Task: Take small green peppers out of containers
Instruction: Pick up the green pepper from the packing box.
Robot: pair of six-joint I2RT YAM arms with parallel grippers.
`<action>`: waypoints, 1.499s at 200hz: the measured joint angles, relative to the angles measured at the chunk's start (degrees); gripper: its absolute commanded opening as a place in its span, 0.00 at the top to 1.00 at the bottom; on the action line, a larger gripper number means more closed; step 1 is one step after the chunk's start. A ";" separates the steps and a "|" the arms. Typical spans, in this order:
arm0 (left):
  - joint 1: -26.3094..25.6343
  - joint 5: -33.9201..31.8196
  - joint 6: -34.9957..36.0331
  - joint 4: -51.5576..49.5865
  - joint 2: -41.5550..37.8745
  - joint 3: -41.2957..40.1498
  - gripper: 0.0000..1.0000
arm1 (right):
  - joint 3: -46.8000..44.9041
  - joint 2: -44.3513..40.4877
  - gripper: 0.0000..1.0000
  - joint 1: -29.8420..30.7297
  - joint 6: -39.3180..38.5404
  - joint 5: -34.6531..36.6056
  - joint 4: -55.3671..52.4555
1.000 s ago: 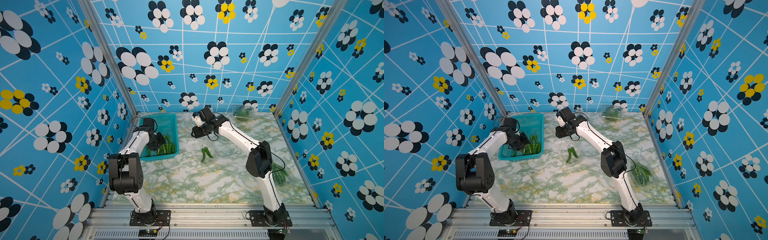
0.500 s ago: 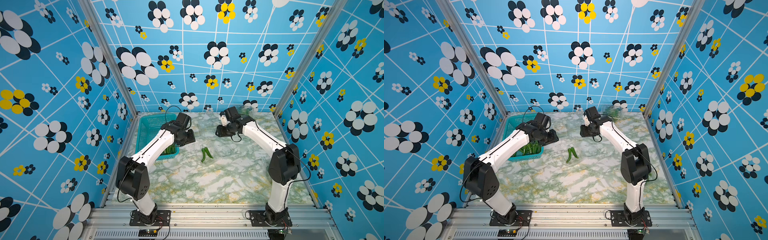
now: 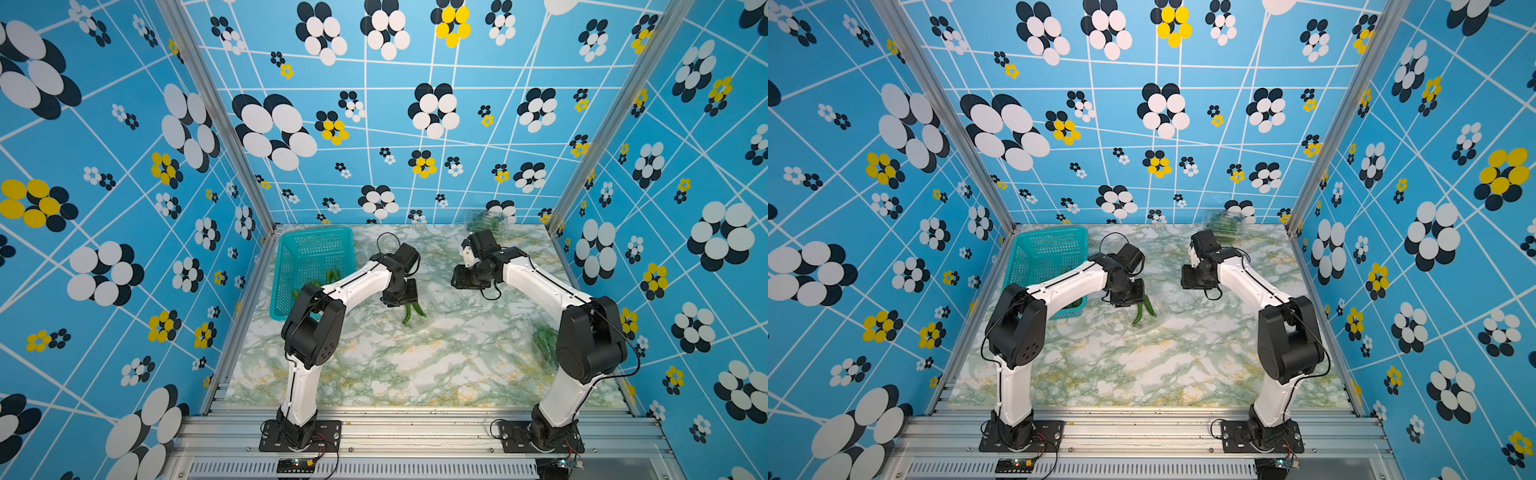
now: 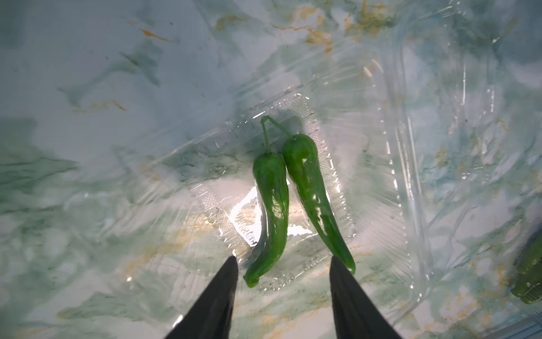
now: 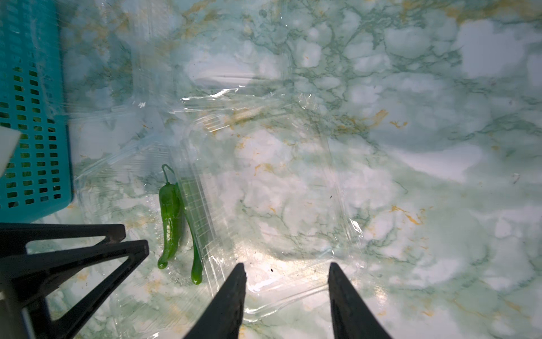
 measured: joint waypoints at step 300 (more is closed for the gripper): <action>-0.35 0.00 0.02 -0.24 7.17 3.37 0.89 | -1.97 -1.70 0.53 -0.59 0.00 0.02 1.25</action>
